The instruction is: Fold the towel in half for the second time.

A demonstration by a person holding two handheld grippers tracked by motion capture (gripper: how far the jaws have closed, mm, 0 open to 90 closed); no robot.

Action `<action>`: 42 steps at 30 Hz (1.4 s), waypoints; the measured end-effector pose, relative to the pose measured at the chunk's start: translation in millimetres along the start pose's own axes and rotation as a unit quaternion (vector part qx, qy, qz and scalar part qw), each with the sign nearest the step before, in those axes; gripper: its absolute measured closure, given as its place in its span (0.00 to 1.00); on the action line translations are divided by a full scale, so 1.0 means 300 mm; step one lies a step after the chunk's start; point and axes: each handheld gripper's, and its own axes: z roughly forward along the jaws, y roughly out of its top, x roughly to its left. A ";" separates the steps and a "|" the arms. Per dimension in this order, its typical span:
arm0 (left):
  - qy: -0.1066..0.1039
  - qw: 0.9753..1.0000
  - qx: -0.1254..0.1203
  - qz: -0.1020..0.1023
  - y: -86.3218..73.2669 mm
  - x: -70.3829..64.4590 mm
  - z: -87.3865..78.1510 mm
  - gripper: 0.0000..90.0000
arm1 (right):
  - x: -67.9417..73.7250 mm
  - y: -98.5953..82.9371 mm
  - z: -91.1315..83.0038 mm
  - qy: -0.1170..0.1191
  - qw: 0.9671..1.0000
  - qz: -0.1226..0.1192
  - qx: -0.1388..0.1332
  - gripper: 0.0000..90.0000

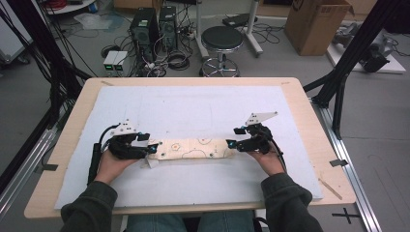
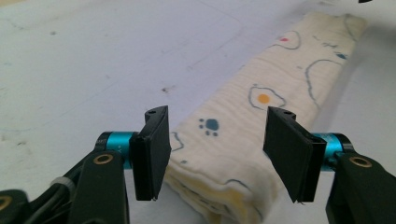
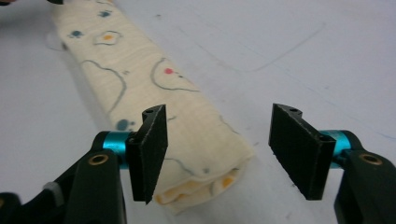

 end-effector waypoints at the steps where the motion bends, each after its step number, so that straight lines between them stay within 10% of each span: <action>1: 0.005 1.000 0.002 -0.007 -0.001 0.007 0.007 0.49 | -0.007 0.000 0.005 -0.003 1.000 0.008 0.003 0.43; 18: 0.025 0.996 0.046 -0.069 -0.025 0.068 0.084 0.54 | -0.080 -0.032 0.104 0.029 0.995 0.073 0.059 0.59; 30: 0.018 0.997 0.066 -0.023 -0.019 0.036 0.093 0.90 | -0.054 -0.025 0.120 0.053 0.994 0.044 0.083 0.89; 42: 0.043 0.998 0.047 -0.029 0.038 0.066 0.107 0.94 | -0.104 0.059 0.099 0.031 0.996 0.054 0.070 0.91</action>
